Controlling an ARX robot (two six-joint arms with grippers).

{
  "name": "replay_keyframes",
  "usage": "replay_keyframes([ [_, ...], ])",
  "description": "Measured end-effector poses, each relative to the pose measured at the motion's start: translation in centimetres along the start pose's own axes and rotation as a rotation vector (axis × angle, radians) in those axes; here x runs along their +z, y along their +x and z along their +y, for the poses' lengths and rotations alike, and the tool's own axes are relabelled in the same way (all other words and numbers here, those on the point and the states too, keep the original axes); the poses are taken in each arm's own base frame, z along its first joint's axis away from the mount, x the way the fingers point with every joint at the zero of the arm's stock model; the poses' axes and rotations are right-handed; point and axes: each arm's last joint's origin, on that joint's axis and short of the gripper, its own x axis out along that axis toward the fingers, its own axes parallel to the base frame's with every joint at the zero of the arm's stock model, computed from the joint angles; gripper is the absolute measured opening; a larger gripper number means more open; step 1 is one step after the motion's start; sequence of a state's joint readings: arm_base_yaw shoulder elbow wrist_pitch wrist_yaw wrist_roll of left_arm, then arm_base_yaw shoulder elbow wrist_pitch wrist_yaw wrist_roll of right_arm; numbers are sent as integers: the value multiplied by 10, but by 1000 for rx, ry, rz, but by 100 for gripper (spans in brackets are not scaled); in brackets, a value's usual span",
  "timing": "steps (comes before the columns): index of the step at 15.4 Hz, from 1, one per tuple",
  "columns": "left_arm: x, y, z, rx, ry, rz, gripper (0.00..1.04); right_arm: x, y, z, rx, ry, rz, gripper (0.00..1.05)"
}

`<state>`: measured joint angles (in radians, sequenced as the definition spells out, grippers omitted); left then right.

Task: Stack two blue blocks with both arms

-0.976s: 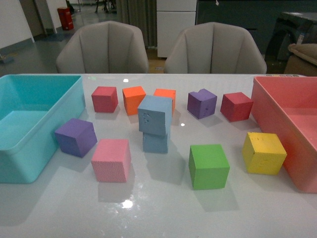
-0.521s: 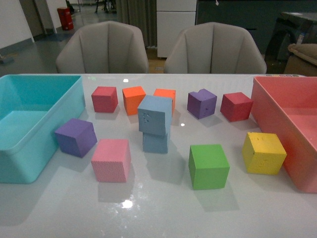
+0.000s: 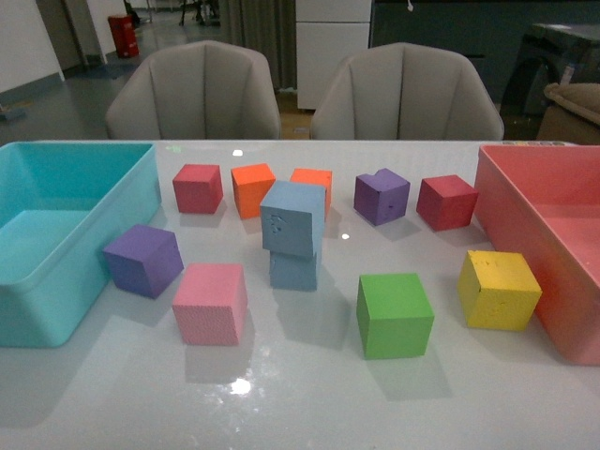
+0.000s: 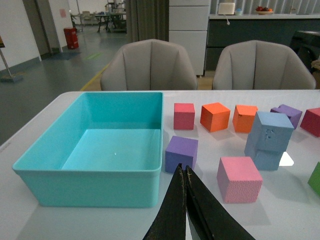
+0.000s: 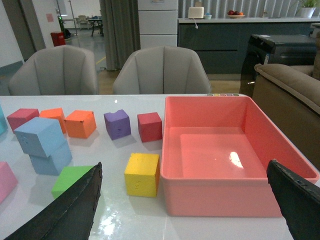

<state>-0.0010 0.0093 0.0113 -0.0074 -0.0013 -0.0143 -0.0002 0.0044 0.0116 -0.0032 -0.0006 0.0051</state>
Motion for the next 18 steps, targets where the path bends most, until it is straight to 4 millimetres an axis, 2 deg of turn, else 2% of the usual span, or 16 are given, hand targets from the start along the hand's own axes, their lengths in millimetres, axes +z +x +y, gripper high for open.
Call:
replay_keyframes([
  [4,0,0,0,-1,0,-4,3,0,0,0,0,0,0,98],
  [7,0,0,0,-1,0,-4,41,0,0,0,0,0,0,98],
  [11,0,0,0,-1,0,-4,97,0,0,0,0,0,0,98],
  [18,0,0,0,-1,1,-4,98,0,0,0,0,0,0,98],
])
